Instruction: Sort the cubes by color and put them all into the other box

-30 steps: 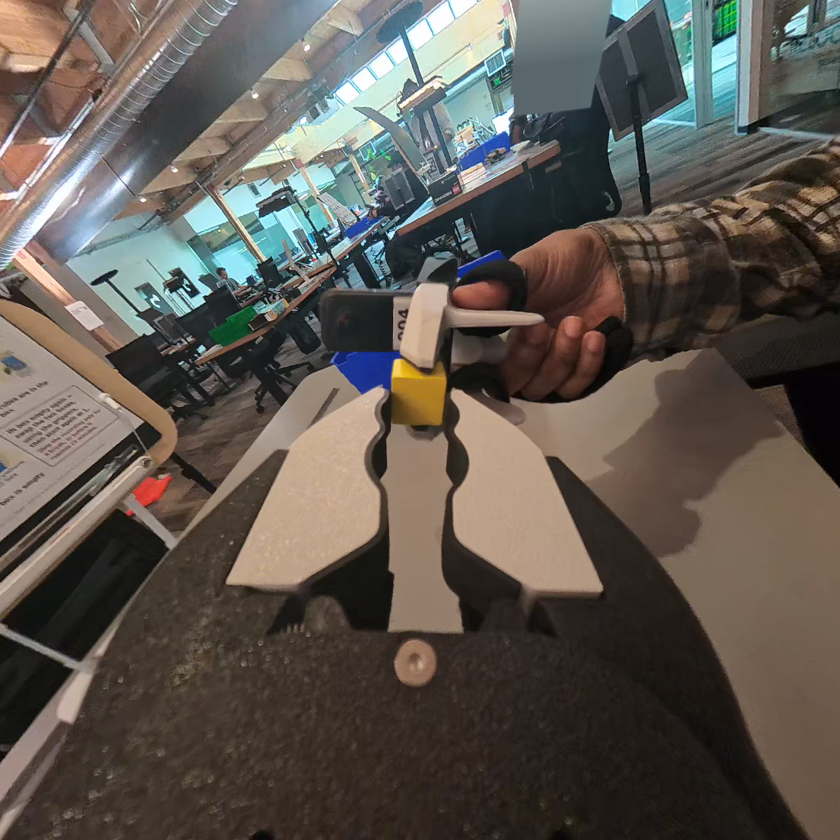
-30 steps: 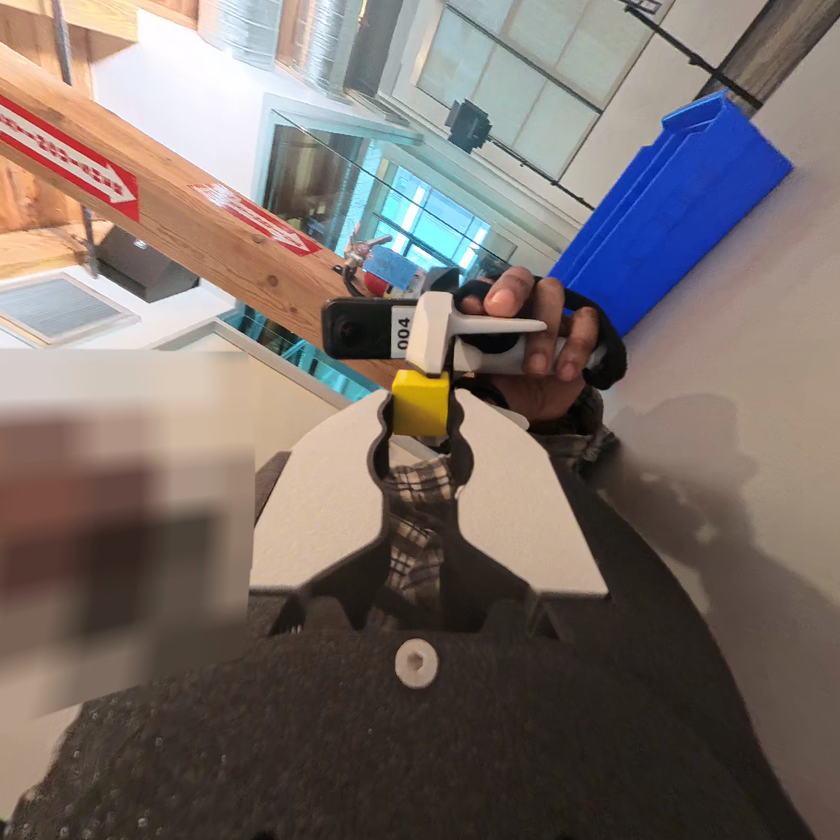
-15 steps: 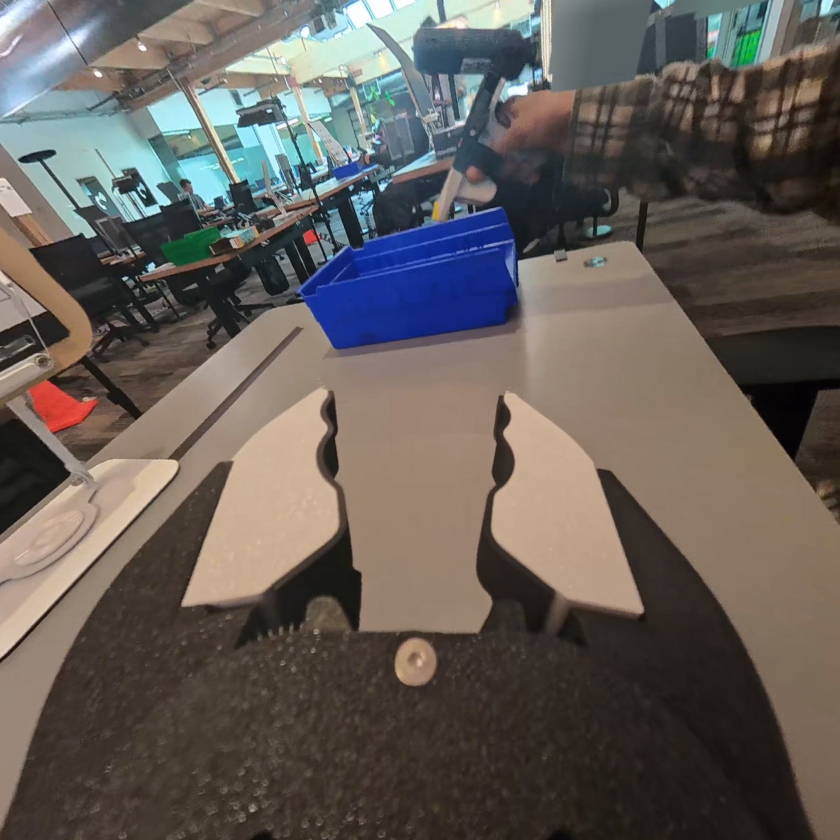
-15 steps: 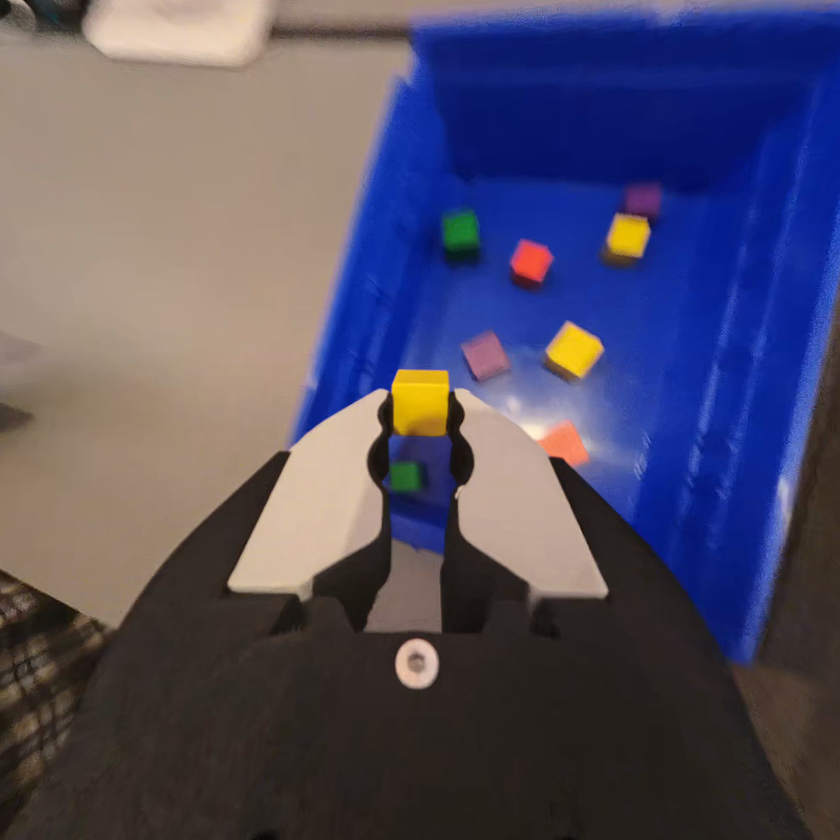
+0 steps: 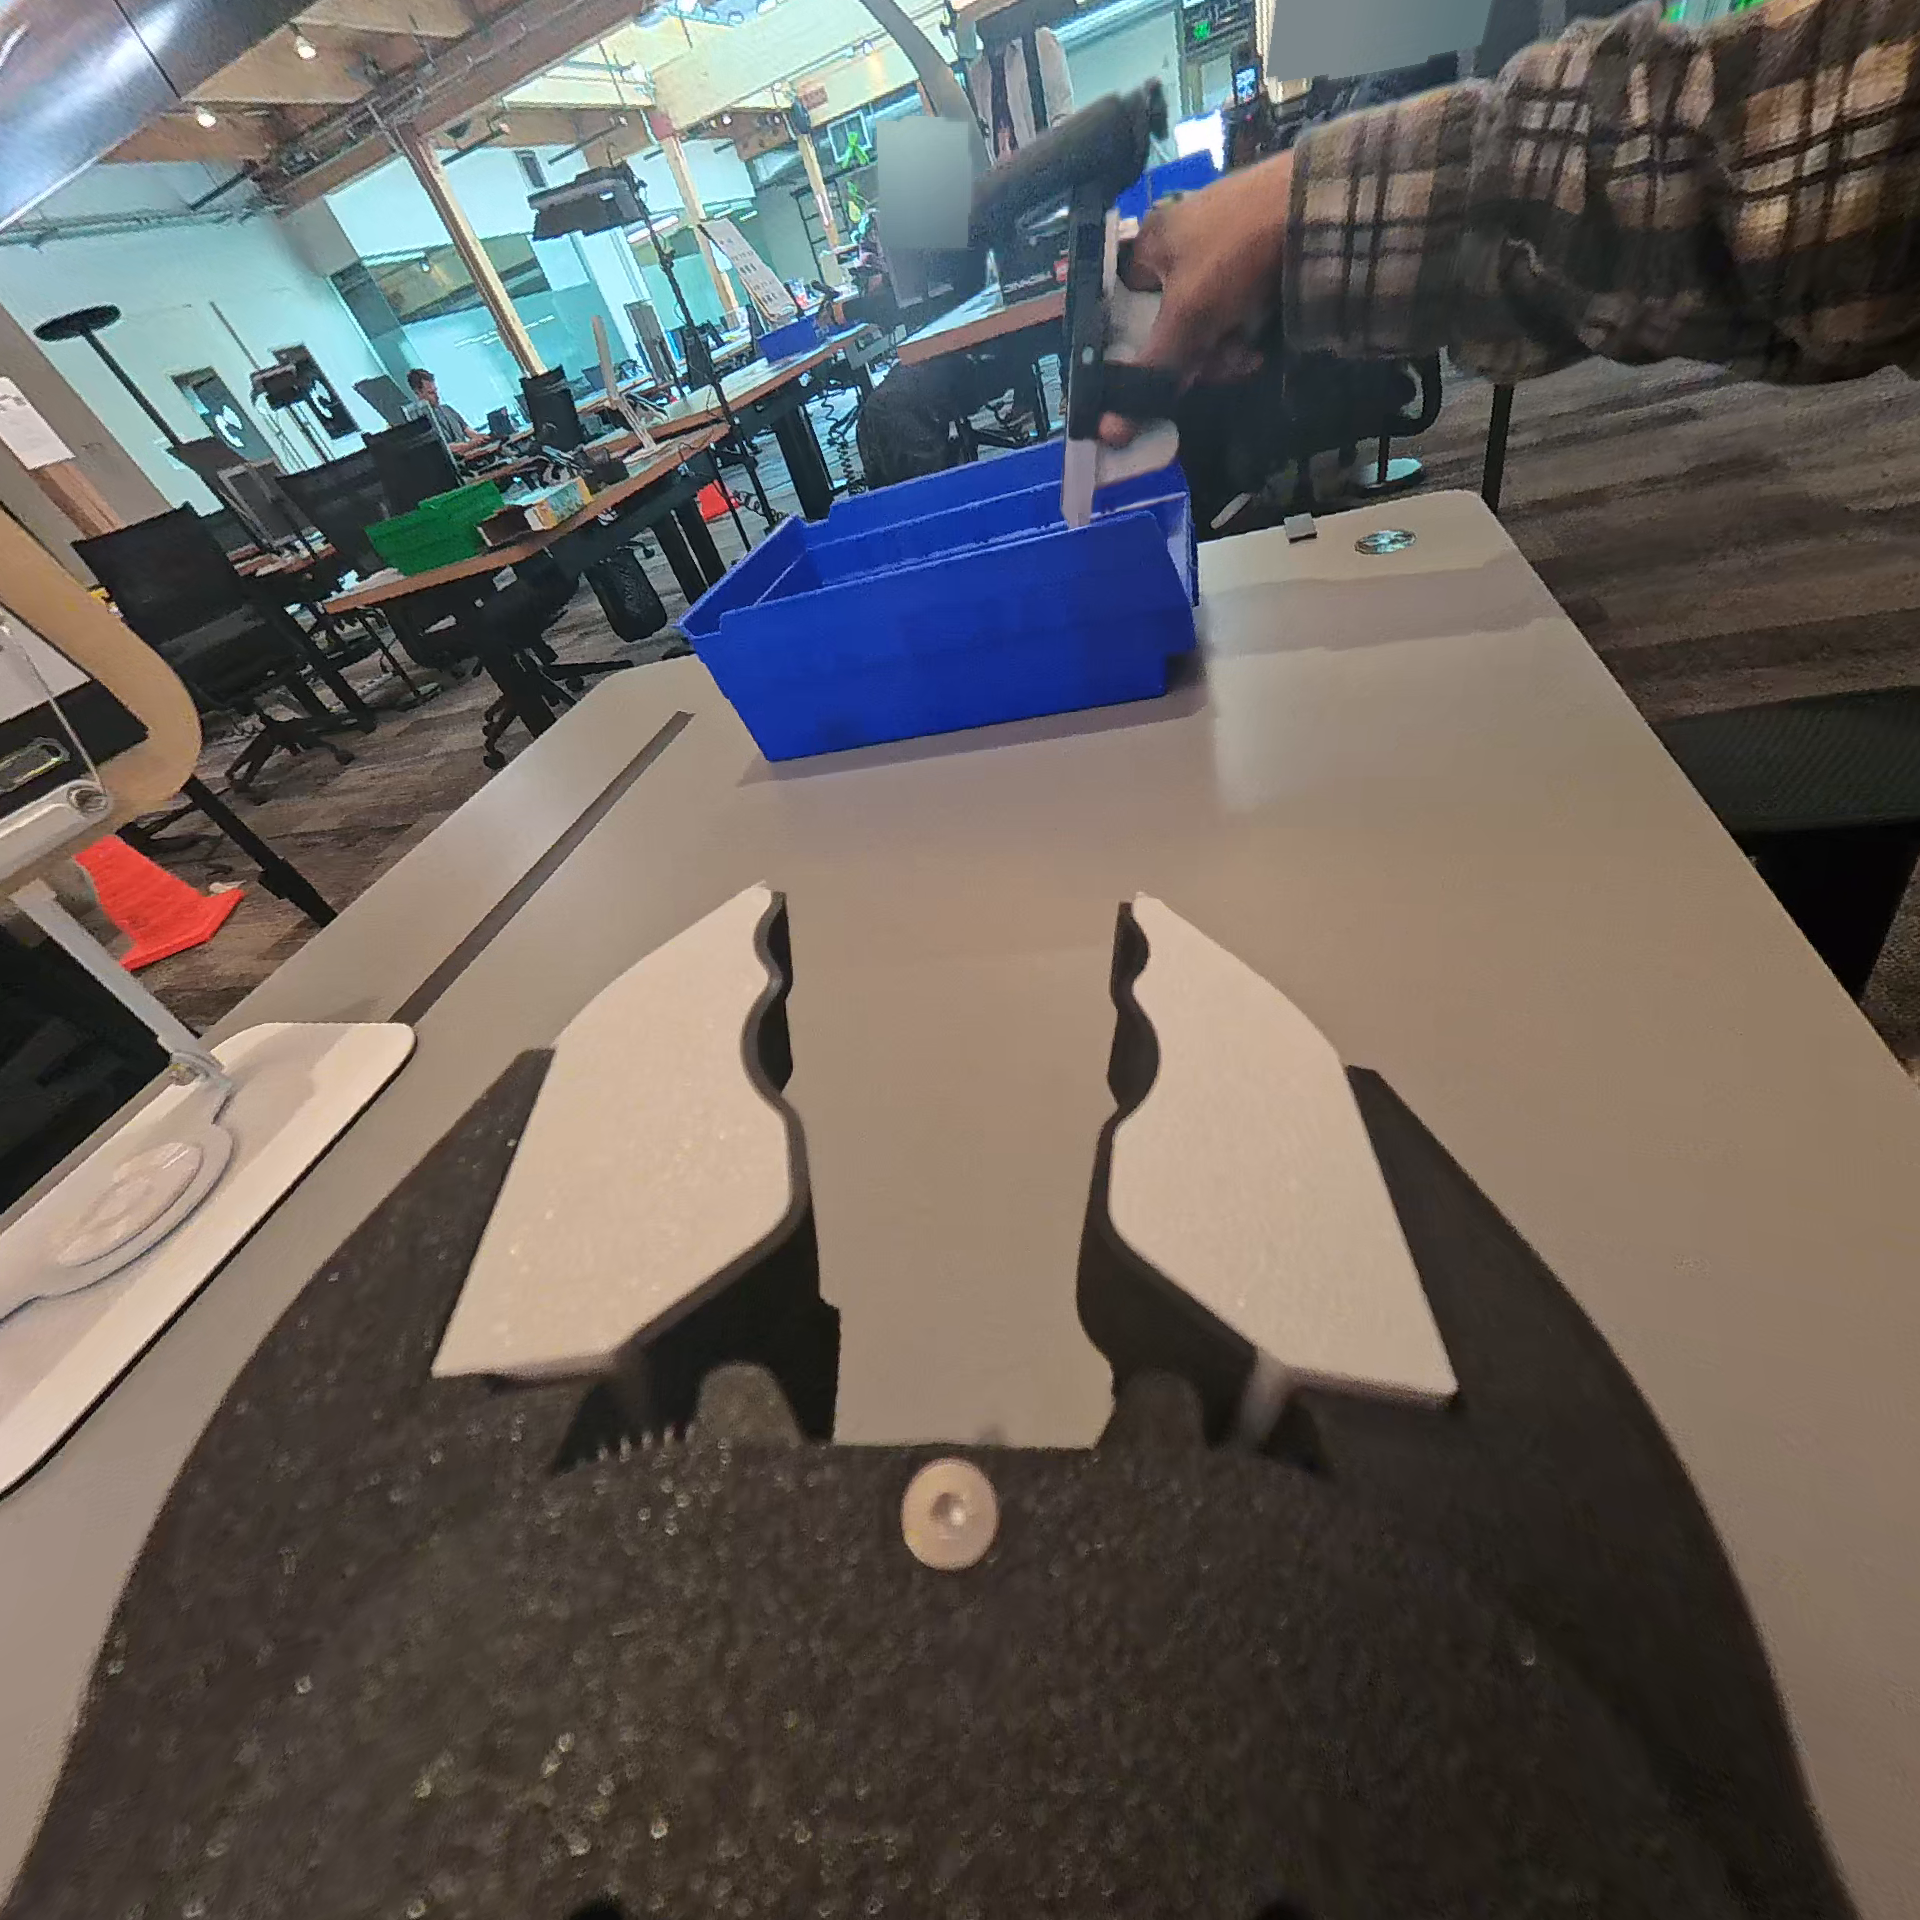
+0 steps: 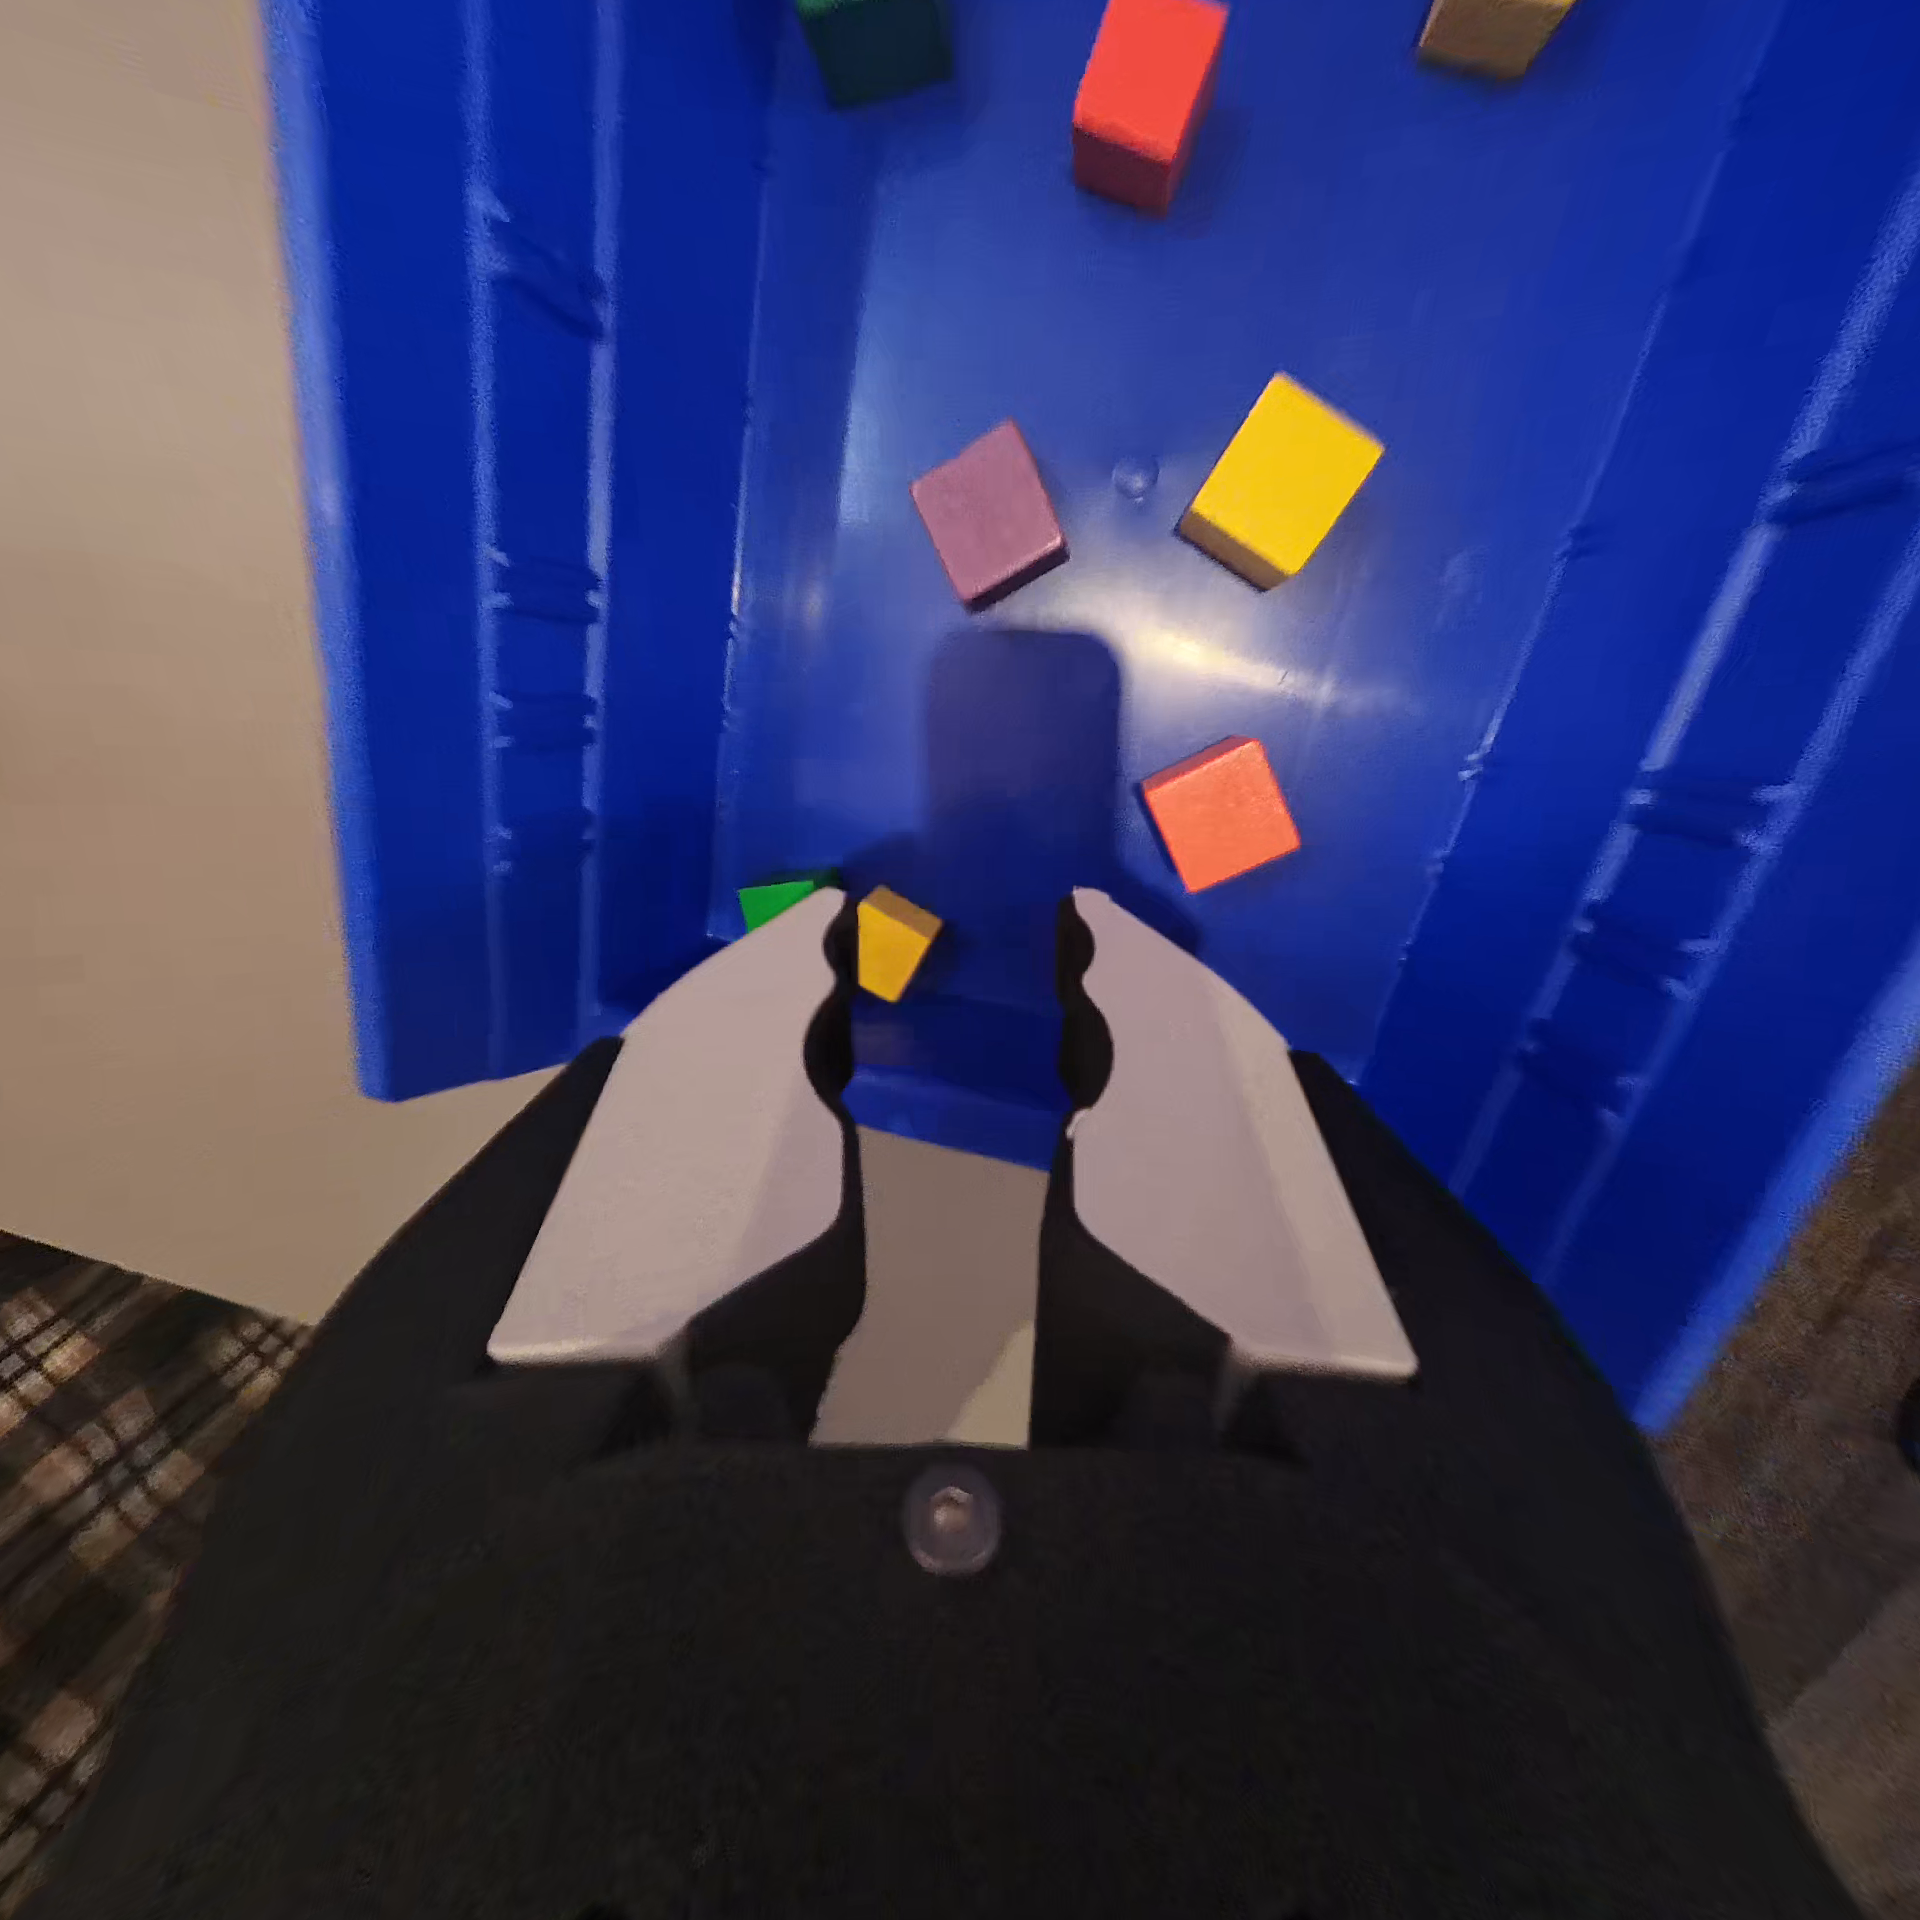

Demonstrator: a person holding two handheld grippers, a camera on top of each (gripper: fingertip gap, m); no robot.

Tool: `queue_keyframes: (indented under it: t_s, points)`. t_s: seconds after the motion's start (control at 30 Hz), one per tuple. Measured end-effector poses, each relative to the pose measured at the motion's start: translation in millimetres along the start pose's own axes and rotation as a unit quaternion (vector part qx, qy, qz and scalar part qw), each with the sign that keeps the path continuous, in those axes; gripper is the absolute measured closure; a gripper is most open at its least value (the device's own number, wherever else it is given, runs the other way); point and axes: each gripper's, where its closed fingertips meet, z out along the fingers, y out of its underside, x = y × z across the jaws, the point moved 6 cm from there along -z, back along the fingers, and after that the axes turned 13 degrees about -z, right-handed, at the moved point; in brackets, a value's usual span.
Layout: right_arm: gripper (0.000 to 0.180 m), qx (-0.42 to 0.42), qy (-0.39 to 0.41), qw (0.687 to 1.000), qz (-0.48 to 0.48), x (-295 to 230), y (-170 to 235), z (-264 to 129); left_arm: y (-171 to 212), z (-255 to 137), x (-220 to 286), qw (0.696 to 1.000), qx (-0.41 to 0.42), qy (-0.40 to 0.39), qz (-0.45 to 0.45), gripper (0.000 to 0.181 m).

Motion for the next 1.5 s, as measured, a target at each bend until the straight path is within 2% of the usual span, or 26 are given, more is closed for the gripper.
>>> queue_keyframes:
  t_s: [0.07,0.17,0.27,0.37,0.47,0.6,0.8,0.93,1.0,1.13,1.23,1.37,1.5]
  points:
    - [0.142,0.039,0.019,0.999,-0.004,-6.0,-13.2,-23.2,-0.2,-0.6,-0.8,1.0,0.0,-0.002,-0.002,0.122]
    - [0.14,0.159,0.029,0.986,-0.037,-34.4,-44.5,-63.9,0.0,-0.7,-2.2,1.0,-0.002,-0.012,0.002,0.122]
    - [0.133,0.292,0.037,0.951,-0.096,-80.3,-73.5,-94.8,-0.5,-1.0,-2.6,1.0,0.0,-0.017,0.004,0.123]
    - [0.124,0.402,0.033,0.902,-0.152,-133.4,-94.1,-101.3,-1.1,-1.2,-3.7,1.0,0.005,-0.024,0.004,0.123]
    - [0.117,0.479,0.017,0.857,-0.188,-180.5,-109.0,-83.0,-1.1,-1.8,-5.6,1.0,0.007,-0.031,0.003,0.123]
    - [0.113,0.554,-0.034,0.811,-0.185,-225.9,-127.6,-37.2,-3.7,-5.2,-9.3,0.999,0.013,-0.043,0.004,0.122]
    - [0.114,0.594,-0.118,0.784,-0.137,-265.1,-138.2,34.7,-14.6,-27.1,-17.0,0.996,0.027,-0.08,0.001,0.121]
    - [0.117,0.57,-0.126,0.794,-0.168,-274.0,-135.0,56.5,-29.5,-72.4,-15.9,0.992,0.051,-0.117,-0.015,0.121]
    - [0.118,0.567,-0.105,0.795,-0.189,-274.7,-133.7,59.6,-37.4,-104.0,-14.6,0.987,0.041,-0.153,-0.005,0.121]
    - [0.118,0.563,-0.096,0.791,-0.219,-281.4,-132.9,60.4,-56.8,-194.1,-19.2,0.962,-0.013,-0.272,0.031,0.121]
    - [0.118,0.561,-0.104,0.789,-0.228,-288.0,-133.0,61.3,-65.3,-269.0,-28.5,0.94,-0.063,-0.334,0.015,0.121]
    - [0.117,0.555,-0.109,0.792,-0.229,-296.4,-136.3,62.9,-48.1,-352.8,-49.8,0.905,-0.174,-0.384,-0.051,0.117]
    - [0.117,0.543,-0.09,0.796,-0.252,-307.4,-142.7,55.4,-14.0,-399.3,-59.0,0.882,-0.277,-0.365,-0.108,0.111]
